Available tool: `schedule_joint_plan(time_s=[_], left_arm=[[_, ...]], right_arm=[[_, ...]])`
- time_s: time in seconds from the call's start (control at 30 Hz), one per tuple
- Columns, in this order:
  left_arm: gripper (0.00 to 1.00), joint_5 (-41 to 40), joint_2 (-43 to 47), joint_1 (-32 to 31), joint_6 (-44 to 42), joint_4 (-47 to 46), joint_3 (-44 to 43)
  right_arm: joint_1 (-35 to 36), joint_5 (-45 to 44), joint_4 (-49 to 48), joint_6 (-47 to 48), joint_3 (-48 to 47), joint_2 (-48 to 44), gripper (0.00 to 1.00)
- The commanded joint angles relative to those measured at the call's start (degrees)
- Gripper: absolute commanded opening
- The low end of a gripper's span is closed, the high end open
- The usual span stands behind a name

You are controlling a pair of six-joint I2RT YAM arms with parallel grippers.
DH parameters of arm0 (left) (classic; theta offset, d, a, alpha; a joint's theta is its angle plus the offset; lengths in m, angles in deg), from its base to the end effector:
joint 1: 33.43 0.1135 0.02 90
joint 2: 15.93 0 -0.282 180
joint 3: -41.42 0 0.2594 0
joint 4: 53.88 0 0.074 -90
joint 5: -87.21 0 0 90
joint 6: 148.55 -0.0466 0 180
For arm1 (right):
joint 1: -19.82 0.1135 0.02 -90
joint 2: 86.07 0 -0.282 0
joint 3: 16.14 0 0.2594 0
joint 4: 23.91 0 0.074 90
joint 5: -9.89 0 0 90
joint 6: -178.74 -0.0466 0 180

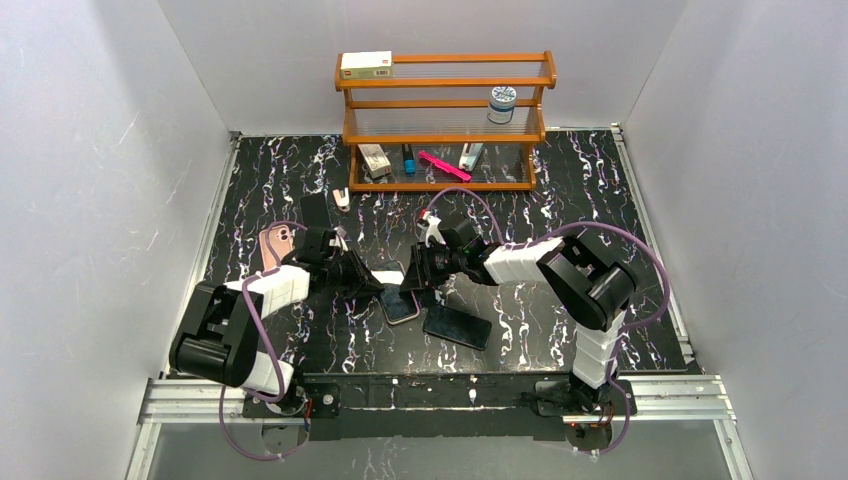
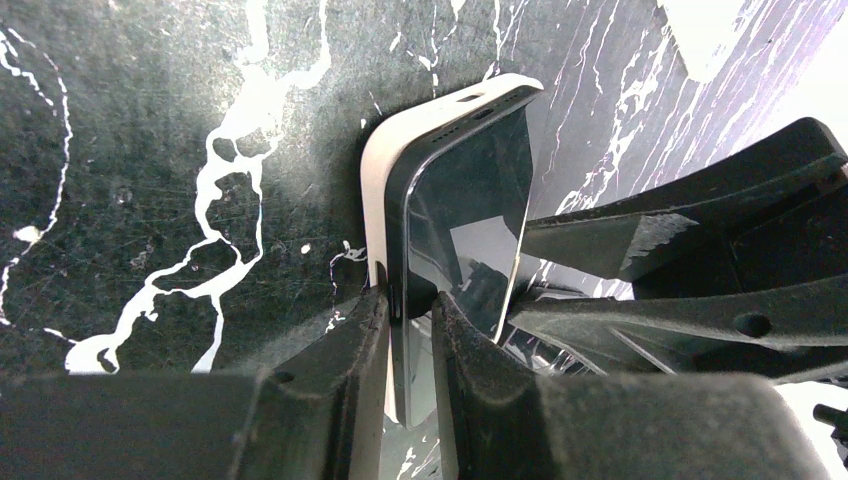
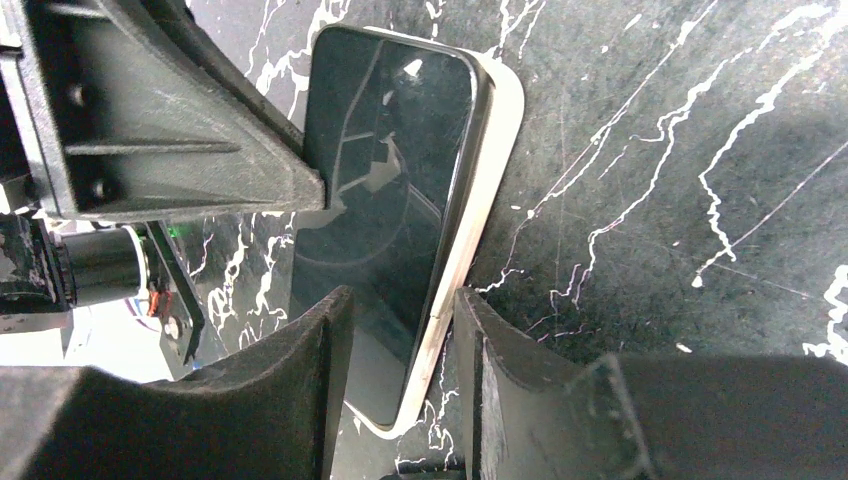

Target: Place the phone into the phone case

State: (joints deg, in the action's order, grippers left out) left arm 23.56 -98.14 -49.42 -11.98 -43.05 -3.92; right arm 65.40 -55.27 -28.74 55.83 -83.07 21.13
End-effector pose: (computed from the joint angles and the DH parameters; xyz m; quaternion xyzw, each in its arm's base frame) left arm 0.2512 -0.0935 0.1516 -0.1601 0.8976 -0.3641 0.1899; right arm 0.2632 0.2966 0.1478 -0.1937 0.8518 0.4312 0.2257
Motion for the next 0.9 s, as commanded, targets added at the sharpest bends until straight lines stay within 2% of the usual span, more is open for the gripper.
schedule_joint_plan(time_s=[0.0,0.27,0.47,0.63,0.87], left_arm=[[0.15,0.7,0.8,-1.4,1.0,1.1,1.0],[0.13,0.1,0.9,-1.4,0.8,4.7,1.8],[0.20,-0.6,2.9,-1.4,-1.9,7.4,2.9],[0.18,2.9,2.3,-1.4,-0.2,4.4,3.9],[0.18,3.2,2.8,-1.4,-0.1,4.3,4.2]], right_arm=[[0.2,2.2,-5.5,-3.2,0.4,2.0,0.49],[-0.4,7.4,-16.2,-12.1,2.7,1.6,0.49],[-1.0,10.1,-27.7,-20.5,5.9,2.0,0.49],[-1.1,11.6,-28.2,-21.2,5.0,2.6,0.49],[-1.1,15.7,-32.2,-25.8,4.8,4.0,0.51]])
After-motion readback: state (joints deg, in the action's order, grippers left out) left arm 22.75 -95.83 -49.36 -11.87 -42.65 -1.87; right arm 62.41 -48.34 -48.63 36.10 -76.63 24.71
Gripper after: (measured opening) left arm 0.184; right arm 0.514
